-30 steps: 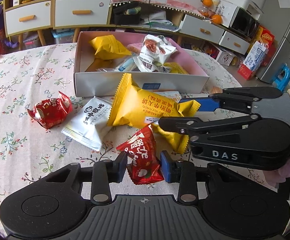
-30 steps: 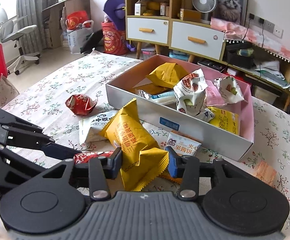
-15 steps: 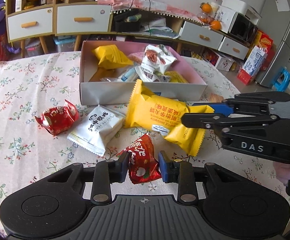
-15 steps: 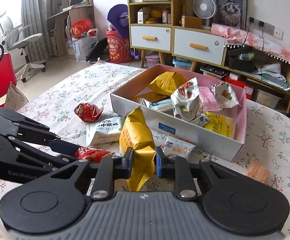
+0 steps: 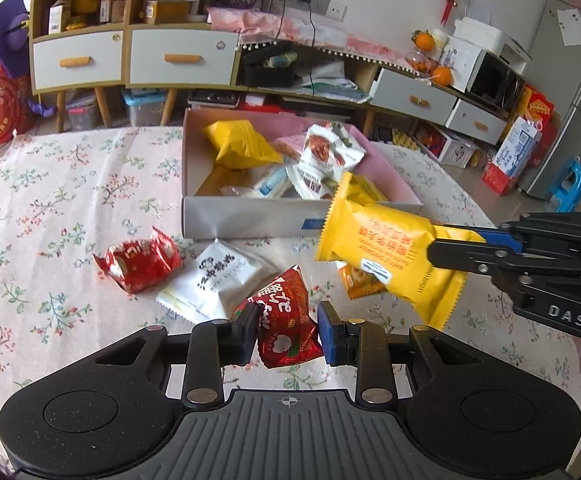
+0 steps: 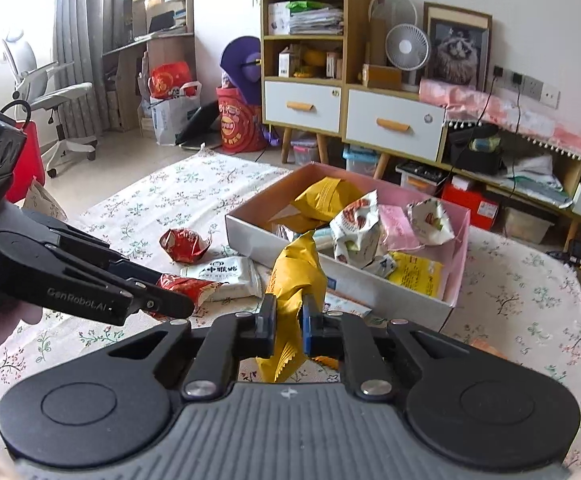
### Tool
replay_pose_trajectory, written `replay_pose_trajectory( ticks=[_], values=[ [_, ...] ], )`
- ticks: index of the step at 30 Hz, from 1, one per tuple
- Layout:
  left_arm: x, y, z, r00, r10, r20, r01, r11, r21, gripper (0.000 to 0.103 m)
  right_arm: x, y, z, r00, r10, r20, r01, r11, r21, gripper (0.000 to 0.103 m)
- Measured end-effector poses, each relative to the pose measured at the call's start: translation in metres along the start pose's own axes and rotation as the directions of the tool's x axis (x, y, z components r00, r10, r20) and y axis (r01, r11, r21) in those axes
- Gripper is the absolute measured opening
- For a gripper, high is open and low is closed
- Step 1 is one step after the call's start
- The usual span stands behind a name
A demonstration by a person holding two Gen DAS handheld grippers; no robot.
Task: Organize snacks
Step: 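Carry both snacks into the pink box and open both tools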
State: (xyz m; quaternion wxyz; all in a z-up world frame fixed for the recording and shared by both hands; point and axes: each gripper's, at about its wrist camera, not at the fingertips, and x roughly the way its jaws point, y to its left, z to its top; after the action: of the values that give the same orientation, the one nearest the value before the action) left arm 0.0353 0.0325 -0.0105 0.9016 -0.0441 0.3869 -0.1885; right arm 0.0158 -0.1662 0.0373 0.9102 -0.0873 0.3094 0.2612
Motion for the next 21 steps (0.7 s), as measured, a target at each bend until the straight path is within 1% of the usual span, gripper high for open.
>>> replay_pose_trajectory(
  ticks=[9,15,18,21],
  values=[
    [-0.006,-0.001,0.019,0.997,0.013,0.07,-0.012,1.0,-0.007,0.029,-0.019,-0.012,0.012,0.995,-0.027,0.094,0.022,0.998,0.053,0.01],
    [0.003,0.004,0.043,0.995,0.027,0.101,-0.025,0.999,-0.028,0.029,-0.02,-0.034,0.021,0.984,-0.094,0.153,0.072,0.987,0.14,0.01],
    [0.014,0.007,0.055,0.995,0.032,0.099,-0.028,0.999,-0.035,0.029,-0.01,-0.047,0.024,0.979,-0.139,0.152,0.109,0.976,0.191,0.01],
    [0.031,0.007,0.067,0.995,0.043,0.092,-0.042,0.999,-0.013,0.029,0.006,-0.057,0.025,0.976,-0.175,0.13,0.144,0.966,0.217,0.011]
  ],
)
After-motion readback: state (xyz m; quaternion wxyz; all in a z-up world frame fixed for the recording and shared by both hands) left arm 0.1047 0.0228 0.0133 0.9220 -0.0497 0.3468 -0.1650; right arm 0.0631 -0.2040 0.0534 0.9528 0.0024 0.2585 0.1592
